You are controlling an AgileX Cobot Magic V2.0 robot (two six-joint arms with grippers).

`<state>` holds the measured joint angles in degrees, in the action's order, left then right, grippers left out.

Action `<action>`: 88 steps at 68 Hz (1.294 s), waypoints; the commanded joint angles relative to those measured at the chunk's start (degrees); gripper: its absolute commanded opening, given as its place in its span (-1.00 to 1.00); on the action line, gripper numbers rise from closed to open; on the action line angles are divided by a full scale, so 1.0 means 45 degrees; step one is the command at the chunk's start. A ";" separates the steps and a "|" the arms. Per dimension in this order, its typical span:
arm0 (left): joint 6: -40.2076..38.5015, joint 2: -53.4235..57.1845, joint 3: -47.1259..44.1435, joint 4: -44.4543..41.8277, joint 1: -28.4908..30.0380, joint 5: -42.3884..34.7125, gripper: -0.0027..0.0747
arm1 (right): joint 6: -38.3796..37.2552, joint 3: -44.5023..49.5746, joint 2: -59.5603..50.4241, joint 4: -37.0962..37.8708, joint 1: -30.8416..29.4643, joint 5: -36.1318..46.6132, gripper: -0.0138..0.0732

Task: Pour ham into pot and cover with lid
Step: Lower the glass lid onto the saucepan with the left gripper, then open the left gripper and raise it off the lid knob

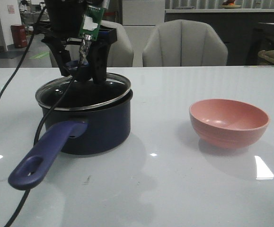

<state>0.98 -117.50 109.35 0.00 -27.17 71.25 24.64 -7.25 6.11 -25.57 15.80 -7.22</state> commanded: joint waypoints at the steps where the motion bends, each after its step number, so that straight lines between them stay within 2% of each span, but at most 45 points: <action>1: 0.0004 0.0435 0.0345 0.0237 -0.0052 0.0010 0.28 | 0.0065 -0.0365 0.0129 -0.0108 0.0020 0.0898 -0.32; 20: 0.0004 -0.0029 0.0425 0.0390 -0.0052 0.0137 0.55 | 0.0065 -0.0365 0.0129 -0.0108 0.0020 0.0898 -0.32; 43: 0.0004 0.0046 0.1937 0.0159 -0.0052 0.0325 0.55 | 0.0065 -0.0365 0.0129 -0.0108 0.0020 0.0898 -0.32; 61: 0.0004 0.1124 0.1962 0.0000 0.0091 0.0325 0.55 | 0.0065 -0.0365 0.0129 -0.0108 0.0020 0.0898 -0.32; 73: 0.0057 0.2931 0.0772 0.0000 0.0597 0.0286 0.55 | 0.0065 -0.0365 0.0129 -0.0108 0.0020 0.0898 -0.32; 88: 0.0184 0.5844 -0.2209 0.0000 0.2045 -0.0706 0.55 | 0.0065 -0.0365 0.0129 -0.0108 0.0020 0.0898 -0.32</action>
<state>1.68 -98.53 102.75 0.00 -20.31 71.21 24.64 -7.25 6.11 -25.57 15.80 -7.22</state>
